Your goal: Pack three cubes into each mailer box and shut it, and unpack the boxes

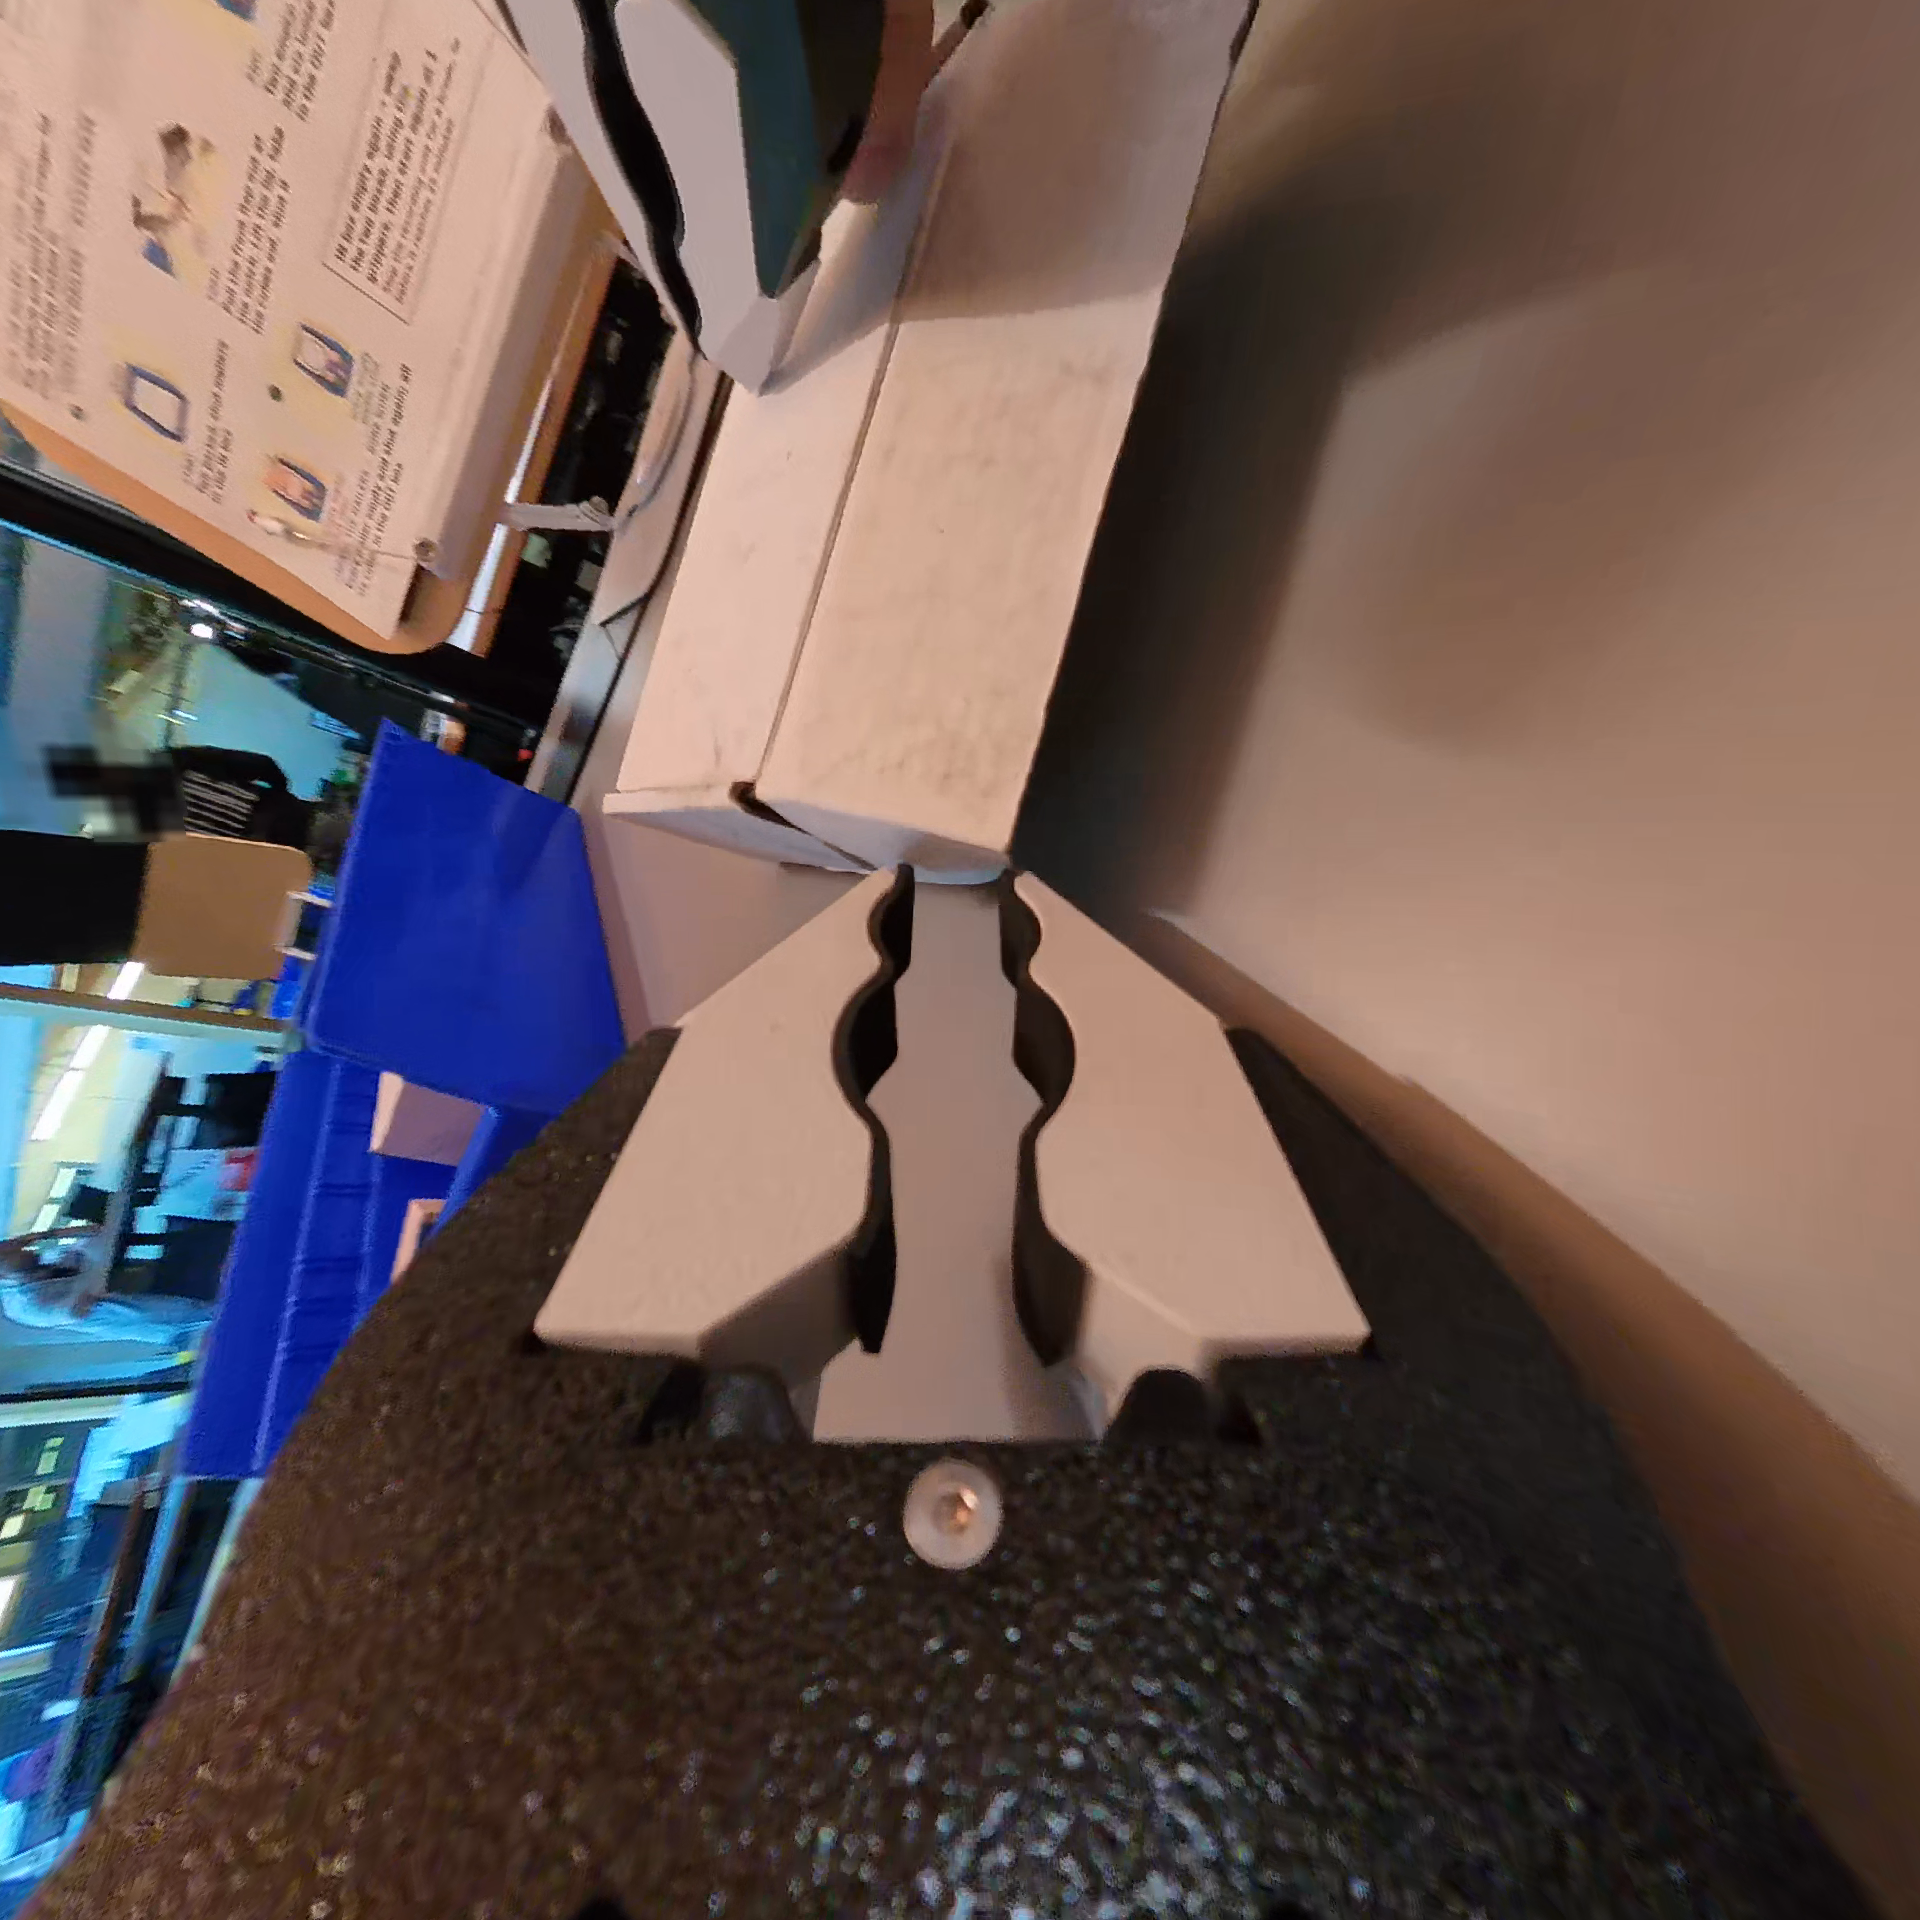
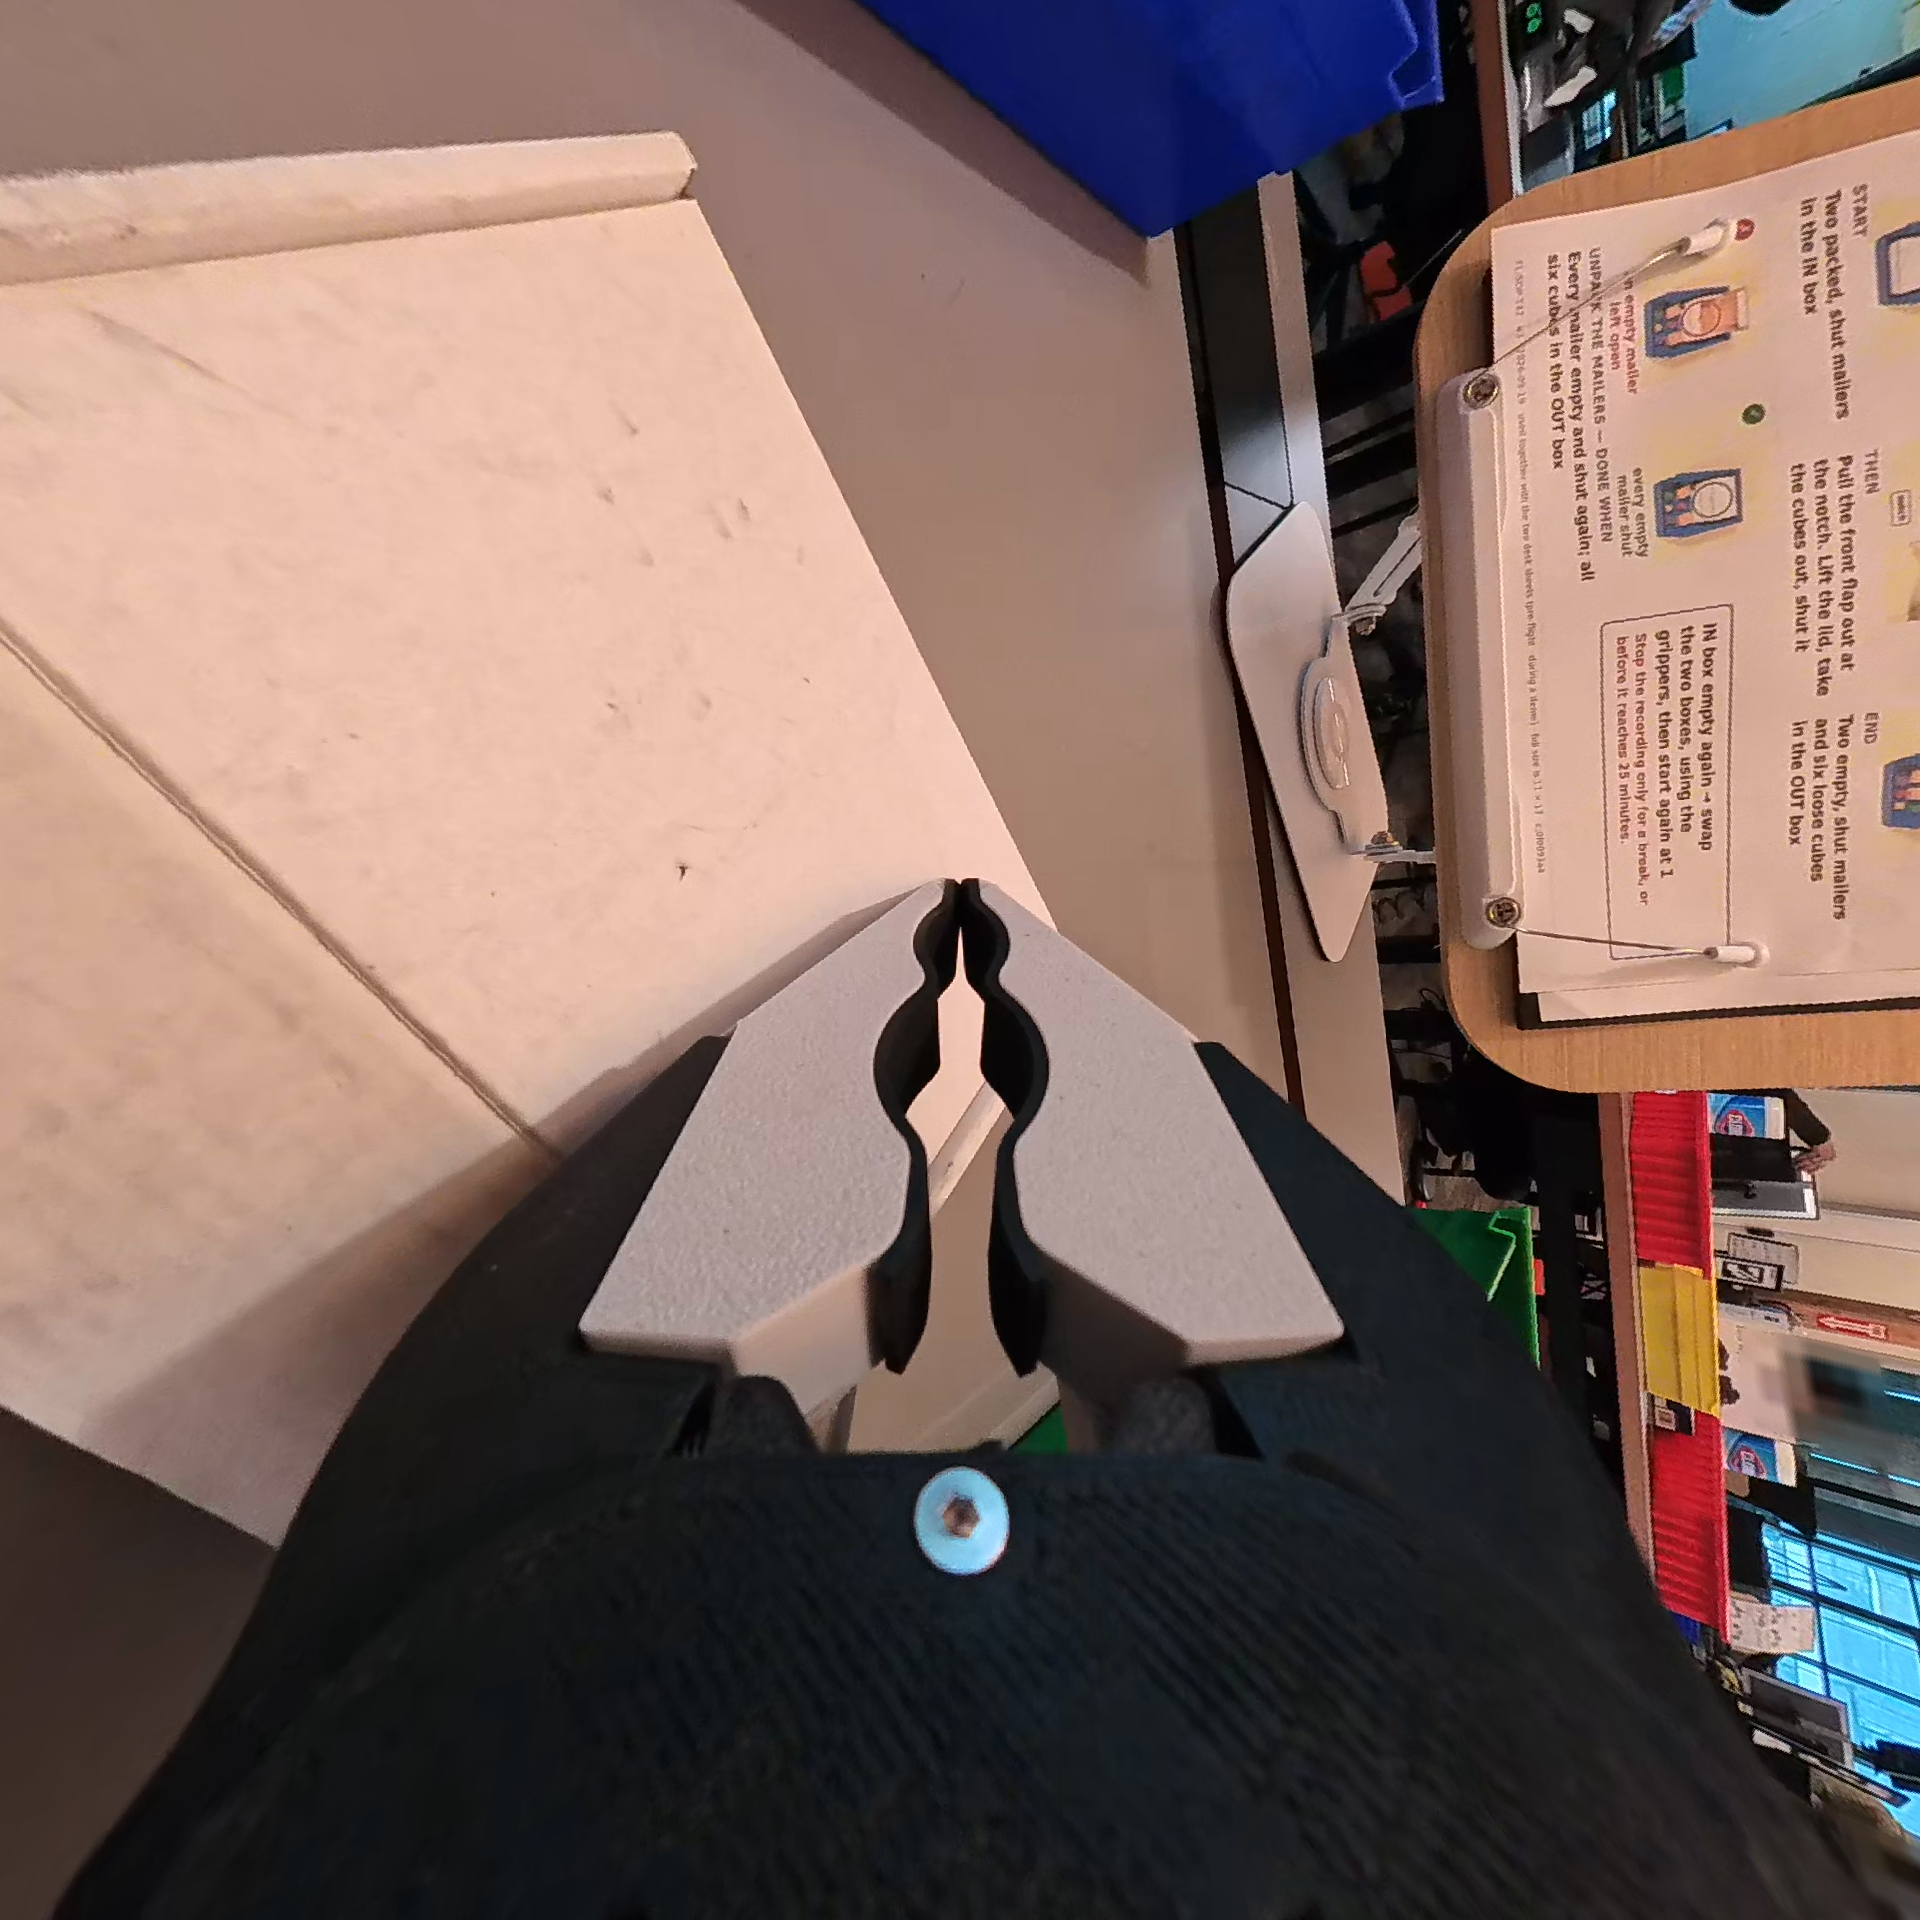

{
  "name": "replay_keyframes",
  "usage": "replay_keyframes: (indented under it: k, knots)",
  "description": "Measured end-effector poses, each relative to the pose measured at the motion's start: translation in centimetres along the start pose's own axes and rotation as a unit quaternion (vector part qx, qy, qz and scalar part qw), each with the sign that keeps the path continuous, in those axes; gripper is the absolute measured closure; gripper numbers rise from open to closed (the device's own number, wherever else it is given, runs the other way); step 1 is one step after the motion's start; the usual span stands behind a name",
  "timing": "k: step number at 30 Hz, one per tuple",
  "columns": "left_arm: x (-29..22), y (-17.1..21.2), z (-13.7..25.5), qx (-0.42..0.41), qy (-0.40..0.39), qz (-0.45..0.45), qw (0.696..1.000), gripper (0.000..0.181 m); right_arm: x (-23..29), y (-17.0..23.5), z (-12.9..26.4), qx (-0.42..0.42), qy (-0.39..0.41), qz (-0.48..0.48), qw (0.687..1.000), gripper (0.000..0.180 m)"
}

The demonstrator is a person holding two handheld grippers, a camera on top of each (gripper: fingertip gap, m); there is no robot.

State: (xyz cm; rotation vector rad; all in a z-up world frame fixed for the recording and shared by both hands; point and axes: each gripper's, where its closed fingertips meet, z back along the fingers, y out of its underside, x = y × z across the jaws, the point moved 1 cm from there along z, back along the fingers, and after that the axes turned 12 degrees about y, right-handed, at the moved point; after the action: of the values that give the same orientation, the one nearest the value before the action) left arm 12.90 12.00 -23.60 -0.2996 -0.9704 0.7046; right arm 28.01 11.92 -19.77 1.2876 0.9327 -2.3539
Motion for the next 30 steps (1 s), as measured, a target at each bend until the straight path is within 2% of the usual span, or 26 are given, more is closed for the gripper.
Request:
replay_keyframes:
  k: [4, 9, 10, 11, 21, 24, 30]
  knots:
    - [-0.2, -0.1, 0.1, 0.004, -0.023, -0.037, 0.999, 0.174, 0.0, 0.0, 0.0, 0.001, 0.003, -0.001, 1.0, 0.18]
    - [-0.4, -0.6, 0.8, -0.024, -0.019, -0.035, 0.999, 0.18, 0.0, 0.0, 0.0, 0.001, 0.008, -0.007, 1.0, 0.18]
    - [-0.5, -0.7, 0.9, -0.028, -0.021, -0.038, 0.999, 0.178, 0.0, 0.0, 0.0, 0.002, 0.008, -0.008, 1.0, 0.18]
    - [-0.7, -0.6, 0.9, -0.024, -0.019, -0.042, 0.999, 0.167, 0.0, 0.0, 0.0, 0.001, 0.007, -0.008, 1.0, 0.18]
    - [-0.2, -0.3, 0.3, 0.008, -0.025, -0.012, 1.0, 0.167, 0.0, 0.0, 0.1, 0.001, 0.008, -0.009, 1.0, 0.18]
    - [-0.2, -0.3, 0.2, 0.007, -0.016, 0.0, 1.0, 0.167, 0.0, 0.0, 0.1, 0.001, 0.009, -0.009, 1.0, 0.18]
    - [-0.8, -1.0, 0.6, -0.036, 0.043, 0.03, 0.998, 0.179, 0.0, 0.0, 0.0, 0.003, 0.013, -0.005, 1.0, 0.18]
